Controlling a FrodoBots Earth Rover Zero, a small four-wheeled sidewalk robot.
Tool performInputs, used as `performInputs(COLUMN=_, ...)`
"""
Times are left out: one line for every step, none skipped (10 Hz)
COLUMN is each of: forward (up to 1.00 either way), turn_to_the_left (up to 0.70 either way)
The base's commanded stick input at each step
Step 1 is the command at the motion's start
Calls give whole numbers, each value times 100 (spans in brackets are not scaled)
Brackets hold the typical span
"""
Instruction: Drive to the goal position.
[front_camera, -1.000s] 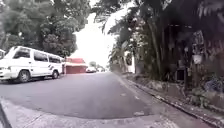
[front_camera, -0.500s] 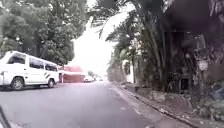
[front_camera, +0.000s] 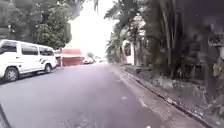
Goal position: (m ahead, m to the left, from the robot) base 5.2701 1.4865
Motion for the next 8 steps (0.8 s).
performInputs(forward=70, turn_to_the_left=0)
performInputs(forward=70, turn_to_the_left=0)
performInputs(forward=70, turn_to_the_left=0)
performInputs(forward=70, turn_to_the_left=0)
performInputs(forward=70, turn_to_the_left=1)
performInputs(forward=70, turn_to_the_left=24)
performInputs(forward=70, turn_to_the_left=34)
performInputs(forward=70, turn_to_the_left=26)
